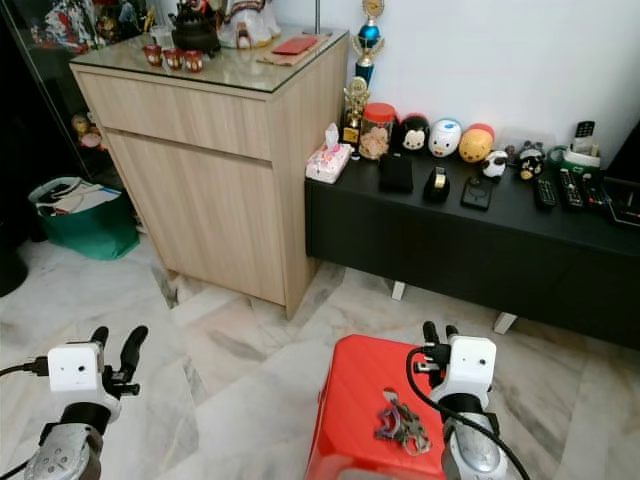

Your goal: Hang keys on a hook

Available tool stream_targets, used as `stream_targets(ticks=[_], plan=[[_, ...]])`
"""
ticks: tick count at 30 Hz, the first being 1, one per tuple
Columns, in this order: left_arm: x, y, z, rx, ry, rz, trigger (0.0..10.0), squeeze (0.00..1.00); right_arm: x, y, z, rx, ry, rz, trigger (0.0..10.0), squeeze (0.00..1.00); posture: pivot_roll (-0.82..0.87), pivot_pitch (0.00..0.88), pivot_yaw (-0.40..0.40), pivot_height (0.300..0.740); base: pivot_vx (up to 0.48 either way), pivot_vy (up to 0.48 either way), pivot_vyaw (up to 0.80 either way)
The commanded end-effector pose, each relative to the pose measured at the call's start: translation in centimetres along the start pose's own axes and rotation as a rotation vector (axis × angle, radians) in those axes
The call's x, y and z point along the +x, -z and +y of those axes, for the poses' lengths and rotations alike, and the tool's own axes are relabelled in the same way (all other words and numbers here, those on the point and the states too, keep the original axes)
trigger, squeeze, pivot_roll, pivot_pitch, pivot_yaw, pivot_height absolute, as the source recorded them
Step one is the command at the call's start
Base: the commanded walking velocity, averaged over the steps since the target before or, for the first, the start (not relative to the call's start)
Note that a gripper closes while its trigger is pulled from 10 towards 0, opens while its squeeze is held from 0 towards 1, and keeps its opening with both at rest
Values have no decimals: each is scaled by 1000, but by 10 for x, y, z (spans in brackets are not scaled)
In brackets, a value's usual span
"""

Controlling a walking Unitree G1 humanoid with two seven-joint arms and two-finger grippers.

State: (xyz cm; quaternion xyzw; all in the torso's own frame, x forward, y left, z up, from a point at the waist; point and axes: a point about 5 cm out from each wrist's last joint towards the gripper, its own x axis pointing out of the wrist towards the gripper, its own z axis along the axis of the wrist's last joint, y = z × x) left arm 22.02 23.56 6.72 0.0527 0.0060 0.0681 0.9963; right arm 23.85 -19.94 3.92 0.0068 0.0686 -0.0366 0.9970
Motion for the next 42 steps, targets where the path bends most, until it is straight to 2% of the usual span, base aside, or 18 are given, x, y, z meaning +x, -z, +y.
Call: stream_targets(ticks=[1,7,26,30,34,42], plan=[[-1,3,0,24,19,32,10000,0,1,-3,0,6,-1,-11,10000,0,59,0,-32,635,0,0,0],[0,3,-1,18,38,42,10000,0,1,-3,1,5,-5,-9,10000,0,61,0,-30,635,0,0,0],[4,-3,-19,9,132,40,10000,0,-3,5,-8,-18,6,28,10000,0,57,0,-26,635,0,0,0],[4,-4,-18,8,132,38,10000,0,-4,7,-10,-28,13,37,10000,0,57,0,-26,635,0,0,0],[3,-2,-14,11,120,44,10000,0,-7,9,-10,-37,2,44,10000,0,56,0,-25,635,127,0,800],[2,0,-15,16,134,59,10000,0,-8,13,-11,-4,22,61,10000,0,56,0,-23,635,271,0,100]])
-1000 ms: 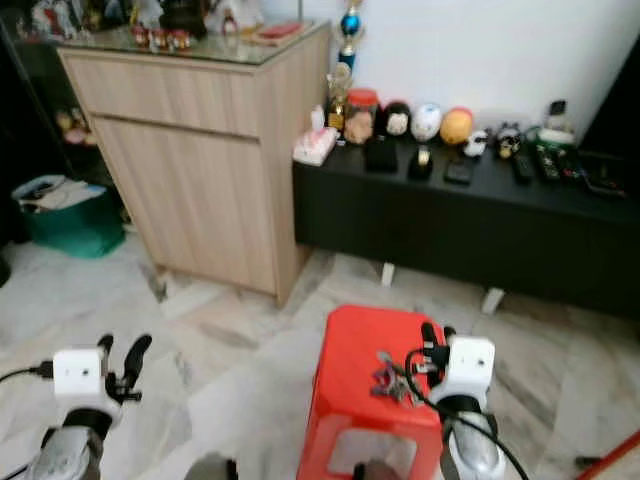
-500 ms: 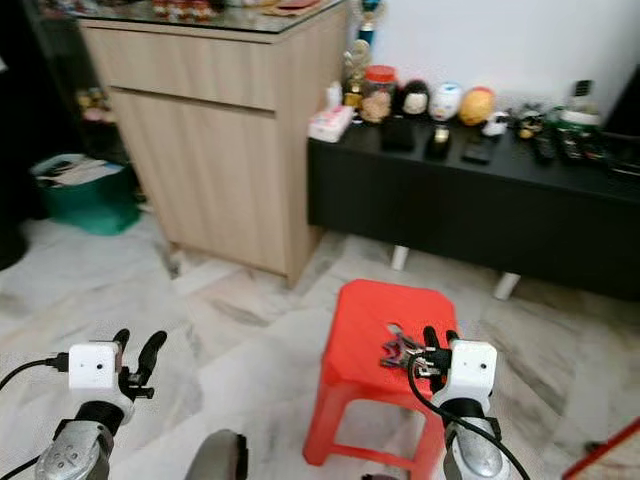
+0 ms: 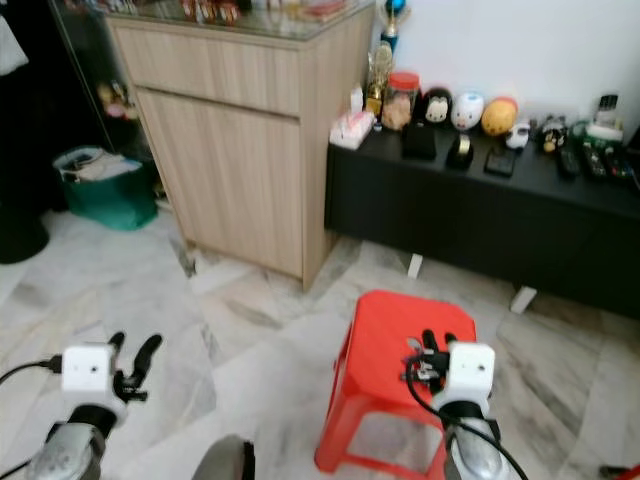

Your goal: Hang keys on a hook

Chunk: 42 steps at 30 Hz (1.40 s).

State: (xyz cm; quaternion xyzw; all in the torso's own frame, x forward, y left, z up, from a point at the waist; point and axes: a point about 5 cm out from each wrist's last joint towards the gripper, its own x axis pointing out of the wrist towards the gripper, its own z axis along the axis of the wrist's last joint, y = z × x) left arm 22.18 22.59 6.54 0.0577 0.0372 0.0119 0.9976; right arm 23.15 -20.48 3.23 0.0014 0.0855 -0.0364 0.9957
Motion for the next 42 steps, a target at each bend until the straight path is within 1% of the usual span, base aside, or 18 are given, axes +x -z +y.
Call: stream_targets(ticks=[1,5,10,11,12,15,18,21,27,32,42], plan=[[2,-1,-5,1,20,5,10000,0,-2,5,-4,10,21,27,10000,0,56,0,-22,635,285,0,0],[3,-1,-5,1,25,5,10000,0,-1,6,-5,16,28,30,10000,0,56,0,-21,635,285,0,0],[3,-2,-5,1,29,7,10000,0,-1,8,-11,21,78,36,10000,0,59,0,-21,635,285,0,0],[3,-2,-6,1,32,7,10000,0,-1,7,-17,47,136,32,10000,0,61,0,-21,635,296,0,0],[3,-2,-6,1,32,7,10000,0,-1,8,-20,66,159,33,10000,0,61,0,-21,635,300,0,0],[3,-2,-5,3,34,6,10000,0,0,11,-26,126,215,55,10000,0,65,0,-22,635,301,0,0],[2,-2,-5,4,36,7,10000,0,-1,13,-29,145,231,66,10000,0,66,0,-23,635,180,0,-452],[2,-2,-5,5,36,9,10000,0,-2,14,-30,144,233,64,10000,0,66,0,-23,635,0,0,-719],[0,-1,-3,7,37,15,10000,0,-3,17,-27,128,213,78,10000,0,67,0,-21,635,0,0,0],[1,-1,-3,11,37,18,10000,0,0,24,-25,119,170,146,10000,0,65,0,-21,635,0,0,0],[0,-1,-4,-4,28,15,10000,0,0,26,-28,110,170,150,10000,0,61,0,-18,635,0,0,0]])
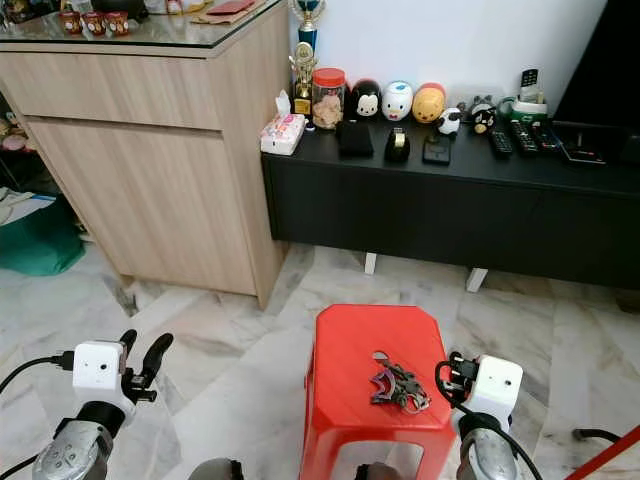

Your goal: Hang keys on a hook

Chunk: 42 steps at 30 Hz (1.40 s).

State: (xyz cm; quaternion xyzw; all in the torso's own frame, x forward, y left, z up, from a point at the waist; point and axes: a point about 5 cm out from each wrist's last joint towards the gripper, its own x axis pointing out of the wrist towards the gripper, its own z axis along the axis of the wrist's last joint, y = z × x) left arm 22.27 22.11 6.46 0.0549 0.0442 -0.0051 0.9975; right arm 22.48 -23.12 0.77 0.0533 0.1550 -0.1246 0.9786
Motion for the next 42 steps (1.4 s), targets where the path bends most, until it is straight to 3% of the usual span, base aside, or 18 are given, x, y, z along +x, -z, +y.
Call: stream_targets(ticks=[1,13,30,42], plan=[[-1,-1,0,-2,-7,3,10000,0,1,0,-1,-3,2,5,10000,0,60,0,-19,635,0,0,0],[-6,3,1,-13,-23,7,10000,0,0,0,-3,-4,-8,5,10000,0,59,0,-29,635,0,0,0],[-4,1,-1,-24,-22,-4,10000,0,1,0,0,-3,-21,5,10000,0,54,0,-31,635,296,0,0],[-3,4,-1,-27,-17,0,10000,0,0,1,2,9,-29,4,10000,0,42,0,-27,635,0,0,0]])
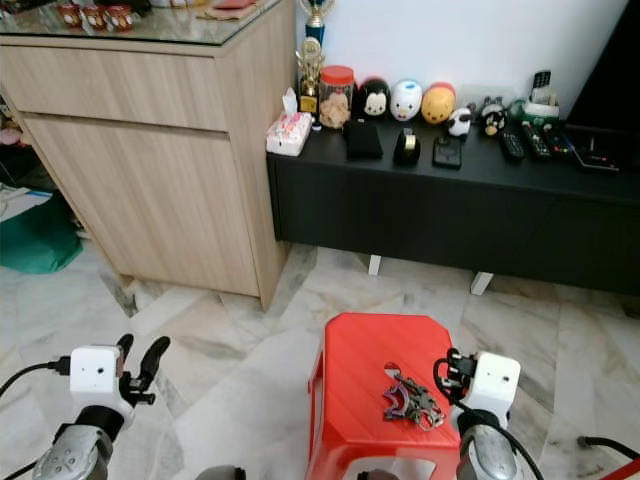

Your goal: Hang keys on a hook

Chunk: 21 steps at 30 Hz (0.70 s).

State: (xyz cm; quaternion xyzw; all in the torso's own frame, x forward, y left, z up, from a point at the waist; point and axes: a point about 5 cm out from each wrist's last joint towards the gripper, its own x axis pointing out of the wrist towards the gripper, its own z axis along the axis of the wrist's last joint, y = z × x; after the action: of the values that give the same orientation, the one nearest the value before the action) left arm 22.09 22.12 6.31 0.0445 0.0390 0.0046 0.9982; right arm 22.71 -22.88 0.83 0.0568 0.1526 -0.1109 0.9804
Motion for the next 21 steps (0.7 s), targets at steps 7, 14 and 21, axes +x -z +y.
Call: stream_targets(ticks=[7,14,21], plan=[[0,3,-1,-4,5,11,10000,0,0,1,1,9,-17,8,10000,0,38,0,-26,607,0,0,0],[2,6,0,-5,8,23,10000,0,3,-2,4,-5,-27,-7,10000,0,39,0,-30,598,0,0,0],[3,5,1,-6,6,21,10000,0,8,-3,6,-6,-33,-5,10000,0,52,0,-32,598,0,0,0]])
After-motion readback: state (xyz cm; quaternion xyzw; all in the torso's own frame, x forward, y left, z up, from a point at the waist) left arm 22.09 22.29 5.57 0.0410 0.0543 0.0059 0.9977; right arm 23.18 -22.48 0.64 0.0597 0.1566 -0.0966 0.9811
